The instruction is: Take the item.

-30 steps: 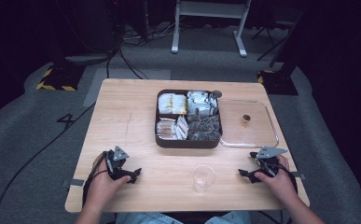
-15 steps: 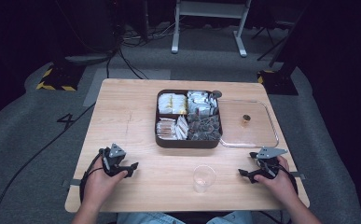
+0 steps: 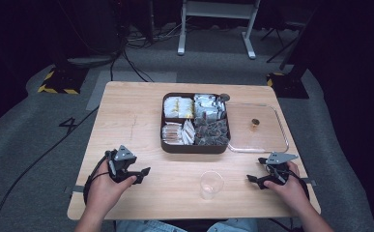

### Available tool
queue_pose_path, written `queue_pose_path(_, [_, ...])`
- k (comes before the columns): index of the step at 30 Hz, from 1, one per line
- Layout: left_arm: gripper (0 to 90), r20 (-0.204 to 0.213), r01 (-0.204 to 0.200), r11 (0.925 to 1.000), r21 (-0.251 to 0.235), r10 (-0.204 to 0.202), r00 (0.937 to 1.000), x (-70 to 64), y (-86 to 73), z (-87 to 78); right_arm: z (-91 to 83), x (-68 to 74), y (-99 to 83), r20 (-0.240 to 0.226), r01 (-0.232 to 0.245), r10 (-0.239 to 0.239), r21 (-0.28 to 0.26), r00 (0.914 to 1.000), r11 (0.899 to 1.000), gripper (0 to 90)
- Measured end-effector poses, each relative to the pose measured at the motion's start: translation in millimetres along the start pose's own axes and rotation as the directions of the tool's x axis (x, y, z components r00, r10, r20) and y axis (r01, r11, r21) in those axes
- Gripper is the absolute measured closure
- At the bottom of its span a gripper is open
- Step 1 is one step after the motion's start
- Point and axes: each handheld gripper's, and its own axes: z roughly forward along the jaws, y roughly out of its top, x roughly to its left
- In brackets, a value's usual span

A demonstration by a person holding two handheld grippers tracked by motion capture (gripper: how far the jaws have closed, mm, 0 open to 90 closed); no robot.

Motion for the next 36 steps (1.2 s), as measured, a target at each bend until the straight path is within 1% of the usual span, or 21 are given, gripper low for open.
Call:
queue_pose_path(1, [33.4, 0.000, 0.000, 1.0000, 0.000, 0.000, 1.0000, 0.0, 0.0, 0.0, 0.0, 0.2, -0.1, 0.000, 0.000, 0.000, 0.000, 1.0000, 1.000, 9.2])
queue_pose_path(3, [33.5, 0.008, -0.005, 0.9998, -0.022, 0.005, 1.0000, -3.0, 9.8, -3.9, -0.5, 0.8, -0.3, 0.001, -0.002, 0.002, -0.001, 1.0000, 1.000, 9.7])
queue_pose_path(4, [33.4, 0.008, -0.005, 0.9998, -0.022, 0.005, 1.0000, -3.0, 9.8, -3.9, -0.5, 0.9, -0.4, 0.002, -0.003, 0.003, -0.001, 1.0000, 1.000, 9.7])
queue_pose_path(6, [32.4, -0.016, -0.018, 0.9993, -0.032, 0.018, 0.9997, -5.0, 20.4, -6.6, -0.5, 0.9, -0.4, 0.002, -0.003, 0.003, -0.002, 1.0000, 1.000, 9.7])
queue_pose_path(8, [28.7, -0.043, -0.011, 0.9985, -0.053, 0.009, 0.9990, -6.0, 27.5, -7.9, -0.6, 0.8, -0.4, 0.001, -0.004, 0.004, -0.002, 1.0000, 1.000, 9.8])
queue_pose_path(9, [29.4, -0.043, -0.011, 0.9985, -0.053, 0.009, 0.9990, -6.0, 27.5, -7.9, -0.6, 0.8, -0.4, 0.001, -0.004, 0.004, -0.002, 1.0000, 1.000, 9.8])
queue_pose_path(11, [30.3, -0.047, -0.008, 0.9962, -0.087, 0.004, 0.9989, -7.5, 38.1, -9.6, -0.7, 0.4, -0.6, -0.002, -0.002, 0.002, -0.003, 1.0000, 1.000, 9.9])
queue_pose_path(12, [31.2, -0.047, -0.008, 0.9962, -0.087, 0.004, 0.9989, -7.5, 38.1, -9.6, -0.7, 0.4, -0.6, -0.002, -0.002, 0.002, -0.003, 1.0000, 1.000, 9.9])
queue_pose_path(14, [31.5, -0.039, -0.032, 0.9956, -0.088, 0.029, 0.9988, -8.9, 49.0, -9.5, -0.7, 0.4, -0.6, -0.002, -0.001, 0.001, -0.003, 1.0000, 1.000, 9.9])
queue_pose_path(15, [31.4, -0.034, -0.031, 0.9958, -0.086, 0.028, 0.9990, -9.7, 52.4, -8.9, -0.7, 0.4, -0.6, -0.002, -0.001, 0.001, -0.003, 1.0000, 1.000, 10.0])
queue_pose_path(20, [31.4, -0.030, -0.056, 0.9947, -0.086, 0.053, 0.9981, -11.1, 68.6, -4.6, -0.7, 0.3, -0.6, -0.003, 0.000, 0.000, -0.003, 1.0000, 1.000, 10.0])
queue_pose_path(21, [31.3, -0.033, -0.046, 0.9943, -0.096, 0.043, 0.9985, -12.3, 71.5, -3.5, -0.7, 0.3, -0.7, -0.003, 0.000, 0.000, -0.003, 1.0000, 1.000, 9.9])
queue_pose_path(23, [30.7, -0.041, -0.045, 0.9941, -0.099, 0.041, 0.9983, -12.6, 74.8, -3.2, -0.7, 0.3, -0.7, -0.003, 0.000, 0.000, -0.004, 1.0000, 1.000, 9.9])
queue_pose_path(24, [30.8, -0.065, -0.047, 0.9906, -0.128, 0.039, 0.9971, -14.0, 80.7, -1.6, -0.7, 0.3, -0.7, -0.003, 0.001, -0.001, -0.003, 1.0000, 1.000, 9.9])
queue_pose_path(25, [30.8, -0.067, -0.049, 0.9890, -0.139, 0.040, 0.9970, -14.0, 84.0, -0.5, -0.7, 0.3, -0.7, -0.003, 0.002, -0.002, -0.003, 1.0000, 1.000, 9.9])
queue_pose_path(28, [30.7, -0.057, -0.047, 0.9885, -0.144, 0.039, 0.9976, -13.9, 90.7, 1.9, -0.7, 0.3, -0.7, -0.003, 0.001, -0.001, -0.003, 1.0000, 1.000, 9.9])
queue_pose_path(29, [30.7, -0.055, -0.051, 0.9878, -0.147, 0.044, 0.9975, -13.9, 97.4, 4.9, -0.8, 0.3, -0.7, -0.003, 0.002, -0.002, -0.003, 1.0000, 1.000, 10.0])
queue_pose_path(30, [30.7, -0.055, -0.051, 0.9878, -0.147, 0.044, 0.9975, -13.9, 97.4, 4.9, -0.8, 0.3, -0.7, -0.003, 0.002, -0.002, -0.003, 1.0000, 1.000, 10.0])
queue_pose_path(31, [30.7, -0.054, -0.061, 0.9870, -0.149, 0.053, 0.9971, -14.3, 103.7, 9.5, -1.0, 1.0, -0.9, 0.003, 0.001, -0.001, -0.003, 1.0000, 1.000, 10.5])
queue_pose_path(34, [30.8, -0.032, -0.072, 0.9880, -0.137, 0.069, 0.9971, -14.1, 112.8, 18.6, -2.1, 3.9, -1.8, 0.022, -0.015, 0.015, -0.006, 0.9996, 1.000, 11.9])
queue_pose_path(36, [30.9, -0.033, -0.081, 0.9877, -0.134, 0.077, 0.9965, -13.0, 118.4, 25.5, -2.6, 4.1, -2.1, 0.017, -0.016, 0.016, -0.008, 0.9997, 1.000, 12.7])
